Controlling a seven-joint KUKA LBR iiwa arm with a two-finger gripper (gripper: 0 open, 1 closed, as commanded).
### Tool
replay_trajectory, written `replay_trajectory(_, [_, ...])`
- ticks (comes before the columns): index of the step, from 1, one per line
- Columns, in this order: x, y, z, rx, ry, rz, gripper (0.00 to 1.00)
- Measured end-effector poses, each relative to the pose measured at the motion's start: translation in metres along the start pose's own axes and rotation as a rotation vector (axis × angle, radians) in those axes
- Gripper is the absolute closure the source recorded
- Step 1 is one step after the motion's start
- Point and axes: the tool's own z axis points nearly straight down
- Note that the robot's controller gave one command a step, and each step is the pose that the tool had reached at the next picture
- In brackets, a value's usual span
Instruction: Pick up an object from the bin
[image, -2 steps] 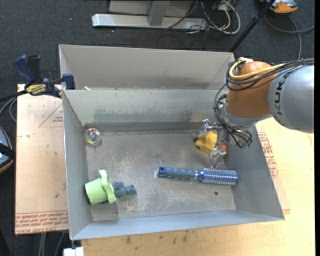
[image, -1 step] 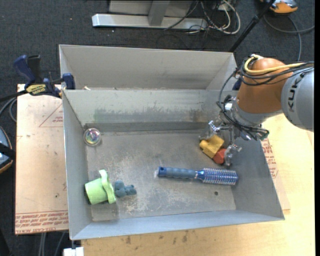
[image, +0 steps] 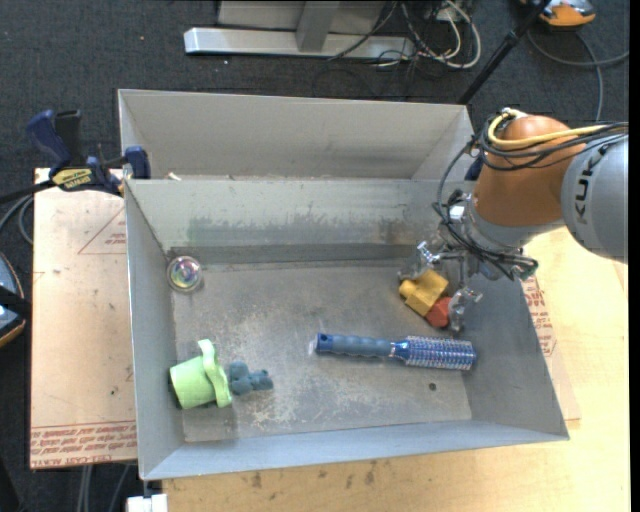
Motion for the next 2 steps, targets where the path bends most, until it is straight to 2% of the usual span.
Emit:
replay_trajectory(1, [0.005,0.009,-0.091,0.016,0.012,-0.043,1.00])
replay_trajectory(2, [-0.010,0.024,-0.164,0.016,0.011,-0.096,1.00])
